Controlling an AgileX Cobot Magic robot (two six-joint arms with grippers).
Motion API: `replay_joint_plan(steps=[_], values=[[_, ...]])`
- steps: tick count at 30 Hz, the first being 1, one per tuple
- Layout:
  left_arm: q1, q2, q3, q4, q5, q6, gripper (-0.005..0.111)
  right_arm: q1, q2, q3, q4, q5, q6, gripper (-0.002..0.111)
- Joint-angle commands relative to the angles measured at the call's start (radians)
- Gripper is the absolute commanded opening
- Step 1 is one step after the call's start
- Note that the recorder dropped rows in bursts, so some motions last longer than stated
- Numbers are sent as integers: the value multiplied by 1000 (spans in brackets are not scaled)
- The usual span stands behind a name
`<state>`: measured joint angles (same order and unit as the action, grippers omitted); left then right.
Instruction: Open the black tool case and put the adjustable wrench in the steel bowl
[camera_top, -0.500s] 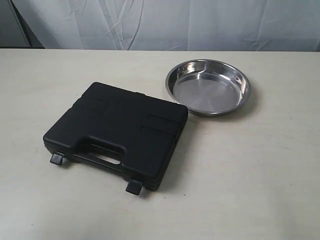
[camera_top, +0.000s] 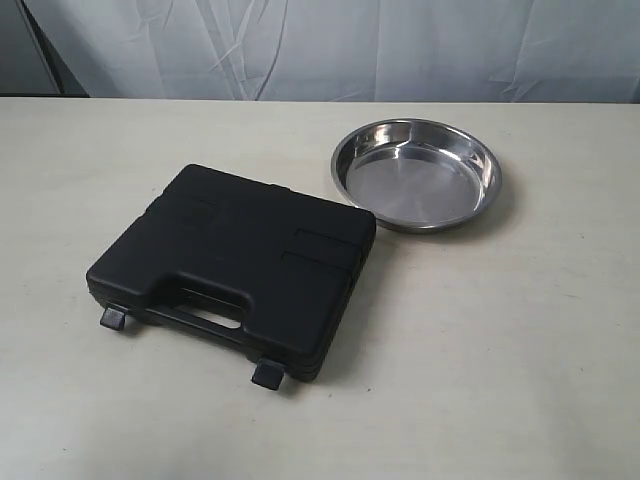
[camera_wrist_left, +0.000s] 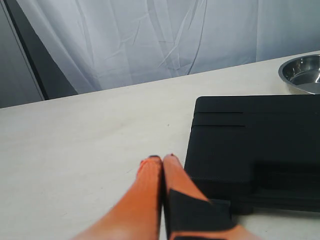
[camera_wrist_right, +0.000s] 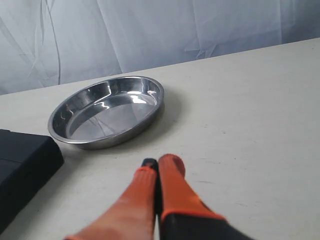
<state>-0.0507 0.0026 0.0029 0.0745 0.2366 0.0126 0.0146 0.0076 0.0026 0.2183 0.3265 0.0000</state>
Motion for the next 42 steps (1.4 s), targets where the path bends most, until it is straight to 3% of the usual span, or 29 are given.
replay_joint_plan(steps=[1, 3, 6, 8, 16, 21, 25, 28, 34, 38, 42], values=[[-1, -3, -3, -3, 2, -2, 0, -4, -8, -3, -7, -43, 0, 0], [-1, -3, -3, -3, 2, -2, 0, -4, -8, -3, 86, -109, 28, 0], [-1, -3, -3, -3, 2, -2, 0, -4, -8, -3, 472, -220, 108, 0], [-1, -3, -3, -3, 2, -2, 0, -4, -8, -3, 609, -243, 78, 0], [-1, -3, -3, -3, 2, -2, 0, -4, -8, -158, 620, -98, -113, 0], [-1, -3, -3, -3, 2, -2, 0, -4, 78, -388, 704, 5, -499, 0], [-1, -3, -3, -3, 2, -2, 0, -4, 245, -563, 875, 97, -819, 0], [-1, -3, -3, -3, 2, -2, 0, -4, 421, -698, 987, 268, -1024, 0], [-1, -3, -3, -3, 2, -2, 0, -1, 848, -946, 1003, 601, -1051, 0], [-1, -3, -3, -3, 2, -2, 0, 79, 1071, -1056, 958, 595, -1088, 0], [-1, -3, -3, -3, 2, -2, 0, 258, 1245, -1147, 826, 490, -1088, 0]])
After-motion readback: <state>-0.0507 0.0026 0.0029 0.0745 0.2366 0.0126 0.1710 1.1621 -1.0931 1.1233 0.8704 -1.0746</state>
